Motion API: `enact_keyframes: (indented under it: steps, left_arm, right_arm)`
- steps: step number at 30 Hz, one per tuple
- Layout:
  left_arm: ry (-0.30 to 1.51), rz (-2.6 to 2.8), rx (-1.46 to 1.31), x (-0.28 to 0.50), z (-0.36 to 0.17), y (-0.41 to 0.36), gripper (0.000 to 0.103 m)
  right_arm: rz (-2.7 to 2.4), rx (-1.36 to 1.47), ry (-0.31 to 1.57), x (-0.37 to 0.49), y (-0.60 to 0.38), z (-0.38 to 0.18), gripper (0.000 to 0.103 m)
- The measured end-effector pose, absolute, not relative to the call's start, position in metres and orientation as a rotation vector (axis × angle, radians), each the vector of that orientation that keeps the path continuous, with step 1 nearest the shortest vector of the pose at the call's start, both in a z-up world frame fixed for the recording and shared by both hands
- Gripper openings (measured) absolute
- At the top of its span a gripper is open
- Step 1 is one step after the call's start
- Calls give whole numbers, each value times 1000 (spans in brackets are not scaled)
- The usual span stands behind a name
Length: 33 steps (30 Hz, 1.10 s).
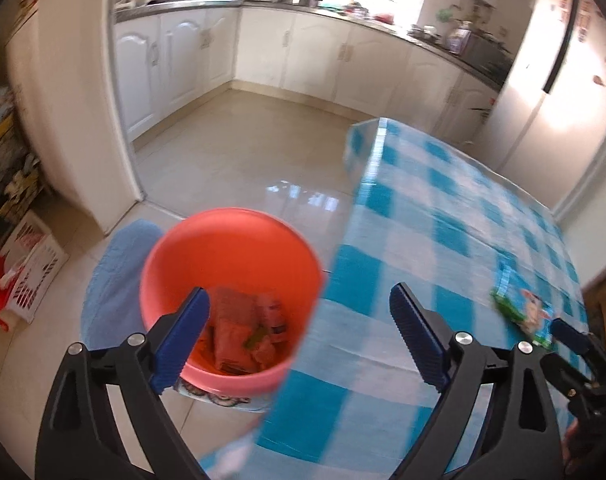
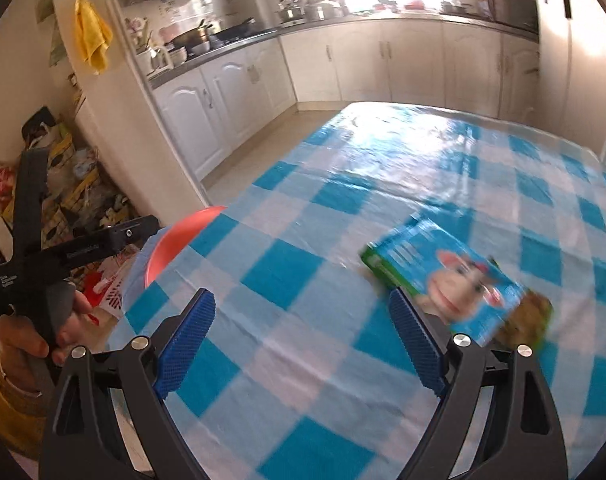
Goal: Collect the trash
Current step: 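Return both tools over the table toward the cow-print packet and green packet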
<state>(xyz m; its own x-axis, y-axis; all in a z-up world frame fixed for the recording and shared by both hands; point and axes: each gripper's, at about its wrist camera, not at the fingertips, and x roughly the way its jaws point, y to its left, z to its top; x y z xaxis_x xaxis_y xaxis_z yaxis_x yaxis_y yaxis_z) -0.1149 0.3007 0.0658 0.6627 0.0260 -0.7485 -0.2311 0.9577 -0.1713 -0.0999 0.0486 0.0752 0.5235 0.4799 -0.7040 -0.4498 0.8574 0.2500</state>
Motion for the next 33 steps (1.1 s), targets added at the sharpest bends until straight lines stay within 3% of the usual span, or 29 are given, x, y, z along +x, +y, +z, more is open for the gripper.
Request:
enact_keyframes:
  steps: [19, 21, 22, 23, 29, 33]
  left_arm:
    - [875, -135, -164, -148, 71, 190, 92]
    - [879, -148, -164, -149, 70, 188, 92]
    - [879, -152, -163, -150, 70, 187, 92]
    - [876, -154, -163, -150, 71, 186, 92]
    - [881, -170, -177, -147, 69, 187, 92]
    - [887, -177, -184, -144, 67, 187, 92]
  right_arm:
    - [388, 324, 873, -123, -78, 61, 88]
    - [390, 357, 873, -119, -83, 61, 80]
    - [409, 375, 876, -116, -83, 61, 68]
    - [418, 382, 879, -113, -82, 61, 64]
    - [403, 413, 904, -84, -82, 58, 44]
    - [372, 433, 919, -63, -87, 53, 38]
